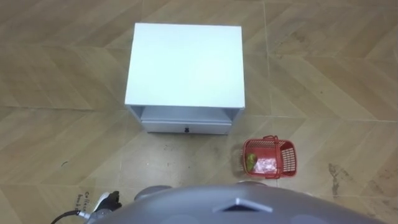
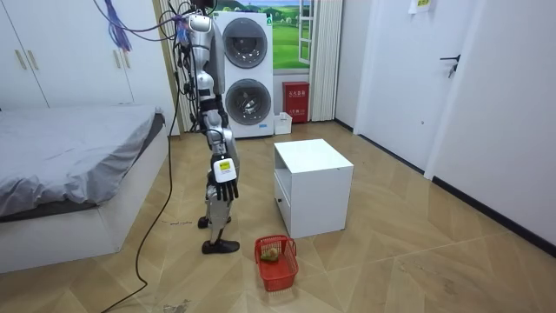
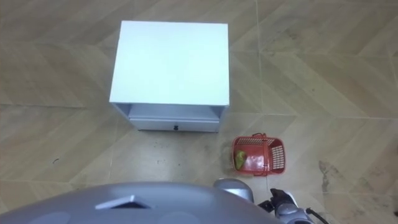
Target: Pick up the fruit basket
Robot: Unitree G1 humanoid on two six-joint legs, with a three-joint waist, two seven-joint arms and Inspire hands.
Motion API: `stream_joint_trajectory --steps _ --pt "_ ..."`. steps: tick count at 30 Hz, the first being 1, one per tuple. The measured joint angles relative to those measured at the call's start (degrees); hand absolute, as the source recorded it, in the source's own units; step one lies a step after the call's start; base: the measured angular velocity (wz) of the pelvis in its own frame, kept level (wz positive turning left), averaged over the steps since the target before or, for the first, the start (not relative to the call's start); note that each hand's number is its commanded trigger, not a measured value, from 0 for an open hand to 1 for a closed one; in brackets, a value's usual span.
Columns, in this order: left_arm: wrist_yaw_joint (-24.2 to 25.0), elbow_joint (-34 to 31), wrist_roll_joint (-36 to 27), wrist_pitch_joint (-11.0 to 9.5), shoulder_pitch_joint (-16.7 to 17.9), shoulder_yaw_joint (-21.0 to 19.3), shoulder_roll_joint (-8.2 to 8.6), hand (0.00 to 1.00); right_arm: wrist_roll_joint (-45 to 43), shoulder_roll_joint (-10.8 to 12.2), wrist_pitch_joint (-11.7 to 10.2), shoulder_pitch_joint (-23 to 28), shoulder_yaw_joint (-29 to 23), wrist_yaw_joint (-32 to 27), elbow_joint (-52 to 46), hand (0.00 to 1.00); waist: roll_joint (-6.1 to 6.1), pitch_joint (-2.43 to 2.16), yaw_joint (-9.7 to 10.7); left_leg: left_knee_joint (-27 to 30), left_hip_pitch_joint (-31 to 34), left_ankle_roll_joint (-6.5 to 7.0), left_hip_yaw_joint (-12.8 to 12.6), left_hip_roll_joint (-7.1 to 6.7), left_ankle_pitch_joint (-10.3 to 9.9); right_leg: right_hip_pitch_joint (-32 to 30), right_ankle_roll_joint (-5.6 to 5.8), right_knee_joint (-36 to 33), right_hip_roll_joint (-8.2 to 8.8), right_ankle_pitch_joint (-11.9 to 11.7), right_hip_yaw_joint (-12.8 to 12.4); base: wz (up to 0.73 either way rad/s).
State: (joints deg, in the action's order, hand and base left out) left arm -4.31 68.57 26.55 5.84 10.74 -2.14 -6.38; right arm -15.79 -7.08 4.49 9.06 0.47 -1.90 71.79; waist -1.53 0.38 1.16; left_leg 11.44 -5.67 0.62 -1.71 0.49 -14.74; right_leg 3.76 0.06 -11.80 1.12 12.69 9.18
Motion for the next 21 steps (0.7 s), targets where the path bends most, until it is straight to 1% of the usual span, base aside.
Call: stream_joint_trajectory --steps 5,7,8,9,10,11,13,14,15,16,17,18,19,20,21 --pt "0.5 -0.1 0.0 0.0 0.0 0.0 0.0 0.0 0.0 0.0 0.4 -0.1 0.0 0.3 -0.1 0.0 0.02 -0.1 0.0 0.1 0.1 0.0 -0.2 -0.01 0.0 -0.7 -0.01 -0.3 -0.04 0.0 -0.9 -0.06" --pt "0.8 0.0 0.0 0.1 0.1 0.0 -0.01 0.0 0.0 0.0 0.4 0.0 0.0 0.6 0.0 0.0 -0.06 -0.04 0.1 0.3 0.6 0.0 -0.4 -0.14 0.0 -1.2 -0.01 -1.1 0.2 0.3 -1.0 -0.07" --pt "0.8 0.0 0.0 0.1 0.0 0.0 0.01 0.0 0.0 0.0 0.6 0.0 0.0 0.9 -0.1 0.0 -0.17 -0.26 0.1 0.6 1.2 0.0 -0.7 -0.25 0.0 -2.1 0.02 -2.1 0.42 0.6 -1.2 -0.06" --pt "0.8 0.0 0.0 0.0 0.0 0.0 0.01 0.0 0.0 0.0 0.6 0.0 0.0 1.0 -0.2 0.0 -0.2 -0.28 0.1 0.7 1.5 0.0 -0.8 -0.31 0.0 -2.7 0.06 -2.4 0.54 0.7 -1.2 -0.07" --pt "0.9 0.0 0.0 0.0 -0.3 -0.1 -0.02 0.0 0.1 0.0 0.6 -0.1 0.0 1.2 -0.3 0.0 -0.09 -0.45 0.1 1.6 2.3 0.02 -1.2 -0.38 0.0 -3.6 0.08 -3.5 0.76 0.8 -1.2 -0.09" --pt "0.9 0.1 0.0 0.0 -0.9 -0.2 -0.08 0.0 0.0 0.0 0.5 -0.1 -0.1 1.3 -0.8 0.0 -0.11 -0.44 0.1 3.1 3.9 0.33 -1.5 -0.35 -0.3 -4.8 0.07 -4.8 0.9 0.8 -1.3 -0.08" --pt "0.9 0.3 0.1 -0.1 -1.9 -0.7 -0.28 0.0 0.2 0.0 0.5 -0.7 -0.2 1.2 -0.7 0.0 0.03 -0.17 0.2 6.9 6.9 0.95 -1.5 -0.33 -1.1 -7.0 0.03 -7.0 1.5 0.7 -1.5 0.0" --pt "1.2 0.9 0.1 -0.6 -3.0 -1.5 -0.61 0.0 0.7 -0.1 0.6 -1.3 -0.2 1.2 -0.7 0.0 -0.38 0.4 0.2 10.2 9.5 1.62 -2.2 -0.44 -1.6 -8.6 -0.03 -8.6 1.72 0.6 -2.2 -0.07" --pt "1.4 1.6 0.1 -1.7 -3.6 -2.2 -1.06 0.0 0.8 -0.4 0.6 -2.7 -0.2 1.1 -0.8 0.0 -0.29 0.34 0.0 11.8 12.2 2.42 -3.4 -0.53 -2.0 -10.6 0.04 -9.0 1.72 0.5 -4.0 -0.09" --pt "1.4 2.0 0.1 -2.3 -4.1 -2.6 -1.18 0.0 0.6 -0.6 0.5 -3.4 -0.5 1.0 -1.1 0.0 0.03 0.14 0.2 12.1 13.8 2.9 -3.4 -0.72 -2.3 -11.9 0.3 -9.0 1.63 0.4 -4.6 -0.16" --pt "1.6 2.4 0.1 -3.5 -5.2 -4.5 -1.23 0.0 0.6 -1.1 0.5 -4.9 -1.9 0.7 -1.8 0.0 0.97 -0.21 0.1 12.2 17.4 3.13 -3.6 -0.91 -2.4 -15.0 1.11 -8.7 1.22 -0.6 -5.2 0.0" --pt "1.6 2.5 0.2 -4.7 -6.6 -6.9 -1.83 0.0 0.4 -1.0 0.6 -6.0 -2.5 0.6 -2.9 0.0 1.52 -0.33 0.2 13.1 20.6 4.0 -7.0 0.46 -1.9 -18.6 1.34 -13.2 1.89 0.2 -5.5 0.26" --pt "1.5 2.5 0.3 -5.1 -7.4 -7.4 -2.37 0.0 0.8 -1.0 0.4 -5.5 -3.0 0.5 -3.6 0.0 0.96 0.04 0.6 14.3 21.6 4.5 -8.8 0.37 -1.9 -19.9 1.52 -19.8 3.08 2.2 -5.1 0.98" --pt "1.5 2.5 0.2 -5.9 -8.1 -7.4 -3.67 0.0 3.7 -0.9 0.7 -4.3 -4.3 0.5 -3.7 0.0 -0.67 0.06 0.2 16.1 22.6 5.53 -10.3 -0.76 -2.5 -20.0 2.26 -32.7 5.61 4.7 -4.8 1.11" --pt "1.5 2.4 -0.1 -6.2 -8.1 -7.3 -4.4 0.0 5.0 -0.9 1.0 -4.1 -4.5 0.4 -3.8 0.0 -1.35 0.09 -0.4 17.0 23.1 6.01 -11.0 -1.38 -2.9 -19.7 2.46 -38.8 6.62 4.8 -5.4 1.05"
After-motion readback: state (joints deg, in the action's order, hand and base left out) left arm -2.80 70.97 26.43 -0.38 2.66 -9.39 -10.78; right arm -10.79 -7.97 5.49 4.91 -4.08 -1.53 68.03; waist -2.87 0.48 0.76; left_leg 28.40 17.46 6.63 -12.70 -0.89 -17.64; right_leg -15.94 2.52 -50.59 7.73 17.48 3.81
